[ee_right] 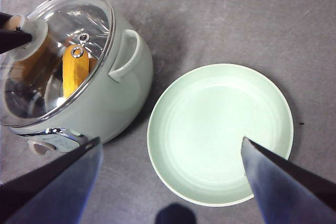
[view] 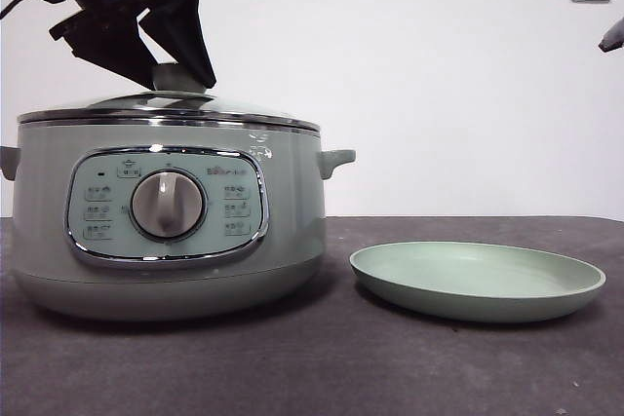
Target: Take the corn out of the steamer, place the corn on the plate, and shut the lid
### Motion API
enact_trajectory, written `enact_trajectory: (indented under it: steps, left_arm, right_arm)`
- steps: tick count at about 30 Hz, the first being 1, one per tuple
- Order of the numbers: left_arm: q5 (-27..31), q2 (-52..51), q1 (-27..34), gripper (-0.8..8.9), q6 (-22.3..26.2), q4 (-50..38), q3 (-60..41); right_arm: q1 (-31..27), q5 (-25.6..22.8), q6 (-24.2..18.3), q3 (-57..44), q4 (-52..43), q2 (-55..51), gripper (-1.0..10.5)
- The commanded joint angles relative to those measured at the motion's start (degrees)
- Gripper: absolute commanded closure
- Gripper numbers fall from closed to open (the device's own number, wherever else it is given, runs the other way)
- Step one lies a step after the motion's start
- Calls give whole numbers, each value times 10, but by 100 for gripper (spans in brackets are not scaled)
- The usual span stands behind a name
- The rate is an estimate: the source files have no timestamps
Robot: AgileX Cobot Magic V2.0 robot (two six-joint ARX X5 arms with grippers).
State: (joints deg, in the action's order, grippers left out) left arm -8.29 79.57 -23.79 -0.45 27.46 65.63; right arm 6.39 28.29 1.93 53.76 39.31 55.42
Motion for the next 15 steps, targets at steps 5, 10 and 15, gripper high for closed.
enact_trajectory:
  steps: [5, 10, 15]
  left_arm:
    - [32, -44, -1, 822, 7, 1, 27]
    - [99, -150, -1, 822, 8, 9, 42]
    - [208, -261, -1, 822, 21, 57, 42]
  right_arm:
    - [58, 2, 38, 1, -62, 7, 505]
    - [162, 0, 49, 49, -79, 95, 505]
    - [260, -2, 34, 176, -56, 247, 506]
